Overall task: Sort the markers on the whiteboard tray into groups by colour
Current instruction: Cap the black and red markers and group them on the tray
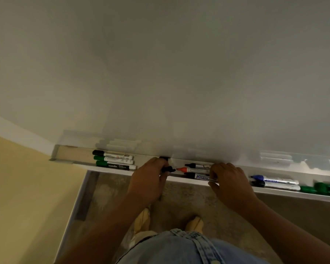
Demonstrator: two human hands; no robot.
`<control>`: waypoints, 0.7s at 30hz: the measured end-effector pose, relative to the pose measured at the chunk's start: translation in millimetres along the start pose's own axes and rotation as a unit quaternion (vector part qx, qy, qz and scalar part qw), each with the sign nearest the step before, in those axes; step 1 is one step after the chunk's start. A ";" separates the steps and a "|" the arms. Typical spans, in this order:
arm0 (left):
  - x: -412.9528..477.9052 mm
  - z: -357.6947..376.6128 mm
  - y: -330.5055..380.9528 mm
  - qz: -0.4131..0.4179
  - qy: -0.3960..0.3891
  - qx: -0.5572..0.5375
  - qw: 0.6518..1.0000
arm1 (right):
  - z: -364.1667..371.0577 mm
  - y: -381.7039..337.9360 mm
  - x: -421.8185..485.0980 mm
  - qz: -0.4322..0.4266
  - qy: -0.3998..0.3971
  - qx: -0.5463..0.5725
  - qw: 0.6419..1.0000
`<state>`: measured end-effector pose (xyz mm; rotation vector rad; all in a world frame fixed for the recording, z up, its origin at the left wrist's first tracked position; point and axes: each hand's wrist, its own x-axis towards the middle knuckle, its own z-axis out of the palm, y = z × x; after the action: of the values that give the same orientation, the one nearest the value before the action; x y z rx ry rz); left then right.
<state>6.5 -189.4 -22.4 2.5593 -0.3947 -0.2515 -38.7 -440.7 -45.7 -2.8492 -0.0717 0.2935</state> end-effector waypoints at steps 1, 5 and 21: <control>-2.5 -1.1 0.3 -0.010 -0.005 -0.020 1.000 | -2.0 0.0 -2.0 0.001 -0.001 0.012 1.000; -10.8 -13.7 9.1 -0.049 -0.013 -0.153 0.987 | -20.1 -9.4 -13.2 0.016 0.027 0.156 0.987; -30.4 -78.6 37.4 -0.052 0.017 -0.410 0.910 | -97.3 -64.1 -36.4 -0.027 0.106 0.360 0.927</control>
<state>-10.5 -172.3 66.6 1.7475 -0.0930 -0.3260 -55.5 -407.9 70.6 -2.1227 0.0033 -0.0125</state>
